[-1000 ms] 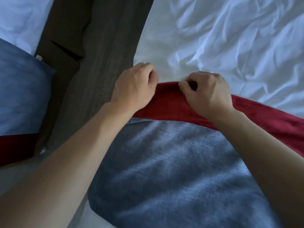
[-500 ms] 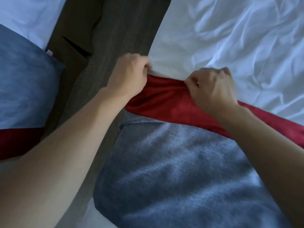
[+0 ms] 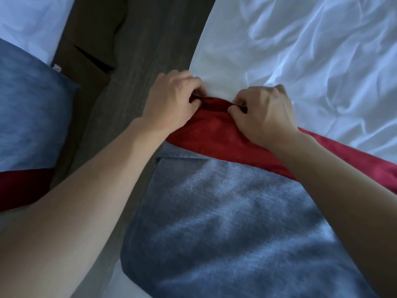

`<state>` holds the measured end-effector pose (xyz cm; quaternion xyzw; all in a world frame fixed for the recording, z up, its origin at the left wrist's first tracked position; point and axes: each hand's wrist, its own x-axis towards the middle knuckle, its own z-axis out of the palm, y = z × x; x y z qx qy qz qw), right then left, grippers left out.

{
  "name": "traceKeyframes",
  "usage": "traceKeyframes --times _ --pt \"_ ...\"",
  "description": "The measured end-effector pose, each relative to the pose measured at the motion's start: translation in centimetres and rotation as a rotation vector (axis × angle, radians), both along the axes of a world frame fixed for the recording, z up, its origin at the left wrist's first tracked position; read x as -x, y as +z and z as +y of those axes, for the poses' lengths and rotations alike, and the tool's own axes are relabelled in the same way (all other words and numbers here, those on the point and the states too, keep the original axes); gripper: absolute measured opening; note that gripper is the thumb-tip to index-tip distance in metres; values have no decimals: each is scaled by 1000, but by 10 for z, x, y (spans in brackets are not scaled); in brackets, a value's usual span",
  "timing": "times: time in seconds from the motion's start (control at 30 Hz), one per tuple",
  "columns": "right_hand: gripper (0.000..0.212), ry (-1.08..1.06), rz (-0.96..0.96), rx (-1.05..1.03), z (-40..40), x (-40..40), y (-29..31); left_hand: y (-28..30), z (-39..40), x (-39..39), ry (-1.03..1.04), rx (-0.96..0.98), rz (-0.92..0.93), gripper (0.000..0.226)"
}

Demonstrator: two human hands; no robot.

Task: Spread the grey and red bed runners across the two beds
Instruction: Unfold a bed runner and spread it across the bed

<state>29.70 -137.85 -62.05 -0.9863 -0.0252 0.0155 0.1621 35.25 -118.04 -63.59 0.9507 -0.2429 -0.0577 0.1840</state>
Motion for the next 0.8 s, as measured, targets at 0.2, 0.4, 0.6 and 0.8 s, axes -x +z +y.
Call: traceKeyframes --times 0.2,0.4,0.6,0.8 --pt "18 -13 -6 -47 -2 5 -1 1 -10 0 -149 -7 12 13" --pt "25 -29 -20 73 -10 -13 -12 -4 -29 1 -147 -55 -77 12" --pt "25 -94 -36 101 -12 -18 -19 2 -40 -7 -23 -48 -125 15" --pt "34 -37 -187 34 -12 33 -2 0 -1 73 88 24 -67 19"
